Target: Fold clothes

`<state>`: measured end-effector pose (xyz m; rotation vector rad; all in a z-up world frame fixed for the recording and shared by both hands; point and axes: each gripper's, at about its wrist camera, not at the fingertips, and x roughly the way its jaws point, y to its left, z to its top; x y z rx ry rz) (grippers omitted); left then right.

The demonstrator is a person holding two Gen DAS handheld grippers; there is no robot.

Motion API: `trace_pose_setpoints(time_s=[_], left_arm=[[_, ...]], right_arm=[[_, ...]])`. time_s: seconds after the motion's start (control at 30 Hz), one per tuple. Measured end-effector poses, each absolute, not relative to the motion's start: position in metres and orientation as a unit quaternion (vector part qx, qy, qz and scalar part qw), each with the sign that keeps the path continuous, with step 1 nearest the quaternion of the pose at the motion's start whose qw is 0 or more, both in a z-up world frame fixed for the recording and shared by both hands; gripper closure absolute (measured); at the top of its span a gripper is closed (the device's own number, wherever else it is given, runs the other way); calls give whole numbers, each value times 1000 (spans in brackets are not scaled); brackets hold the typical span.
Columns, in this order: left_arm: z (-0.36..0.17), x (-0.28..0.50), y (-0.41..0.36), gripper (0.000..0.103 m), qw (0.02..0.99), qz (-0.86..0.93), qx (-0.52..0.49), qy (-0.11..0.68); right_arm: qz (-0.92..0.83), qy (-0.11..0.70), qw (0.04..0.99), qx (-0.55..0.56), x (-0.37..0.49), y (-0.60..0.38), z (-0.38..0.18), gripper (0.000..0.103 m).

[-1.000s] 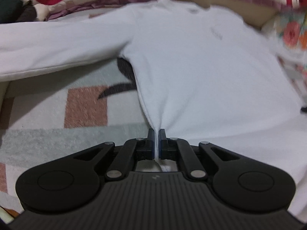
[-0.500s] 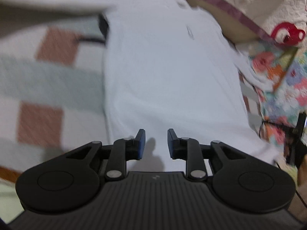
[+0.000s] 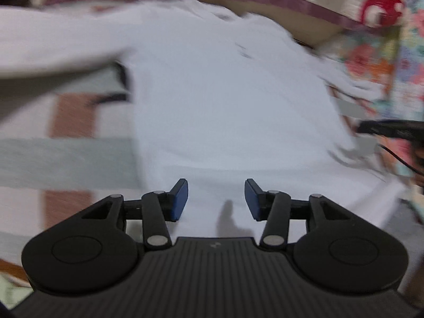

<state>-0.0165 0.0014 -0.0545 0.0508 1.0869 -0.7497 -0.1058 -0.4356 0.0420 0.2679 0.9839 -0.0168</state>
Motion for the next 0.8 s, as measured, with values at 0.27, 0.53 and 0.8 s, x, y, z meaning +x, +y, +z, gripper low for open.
trace_pose_setpoints(time_s=[0.27, 0.53, 0.8], left_arm=[[-37, 71, 97, 54, 859, -193, -198, 430], [-56, 129, 109, 50, 863, -34, -283, 417], [-87, 113, 137, 50, 890, 43, -276, 360]], right_arm=[[18, 383, 921, -70, -59, -388, 123, 59], [189, 378, 888, -179, 79, -281, 234, 43], [208, 429, 831, -285, 133, -202, 105, 44]])
